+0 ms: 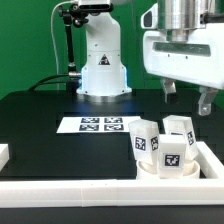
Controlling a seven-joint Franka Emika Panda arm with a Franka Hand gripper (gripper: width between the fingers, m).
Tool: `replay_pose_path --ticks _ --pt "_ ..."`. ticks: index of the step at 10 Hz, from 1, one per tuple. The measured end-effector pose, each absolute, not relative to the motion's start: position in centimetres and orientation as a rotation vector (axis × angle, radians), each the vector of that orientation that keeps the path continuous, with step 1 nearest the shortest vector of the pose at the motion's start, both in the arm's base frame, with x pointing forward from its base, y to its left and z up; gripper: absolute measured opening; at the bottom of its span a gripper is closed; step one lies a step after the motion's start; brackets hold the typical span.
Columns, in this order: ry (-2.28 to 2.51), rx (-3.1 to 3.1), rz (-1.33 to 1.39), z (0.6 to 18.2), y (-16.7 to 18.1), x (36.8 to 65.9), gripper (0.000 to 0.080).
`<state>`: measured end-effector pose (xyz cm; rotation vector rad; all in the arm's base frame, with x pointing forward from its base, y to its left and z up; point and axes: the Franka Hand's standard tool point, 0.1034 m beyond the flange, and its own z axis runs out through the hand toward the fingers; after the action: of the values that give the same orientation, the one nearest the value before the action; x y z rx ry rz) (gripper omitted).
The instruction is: Assemble stool
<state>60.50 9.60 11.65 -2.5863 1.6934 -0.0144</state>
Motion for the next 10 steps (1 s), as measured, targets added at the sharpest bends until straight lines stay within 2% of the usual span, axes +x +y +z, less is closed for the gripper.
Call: replay_pose_path --ticks 3,6,10 --pt "1.306 -2.813 -0.038 11.70 9.61 60.56 0.0649" --pt "0.654 -3.054 -0.177 11.52 9.68 61.07 0.0649" --pt "0.183 -3.138 -0.220 11.68 9.44 61.36 0.0649"
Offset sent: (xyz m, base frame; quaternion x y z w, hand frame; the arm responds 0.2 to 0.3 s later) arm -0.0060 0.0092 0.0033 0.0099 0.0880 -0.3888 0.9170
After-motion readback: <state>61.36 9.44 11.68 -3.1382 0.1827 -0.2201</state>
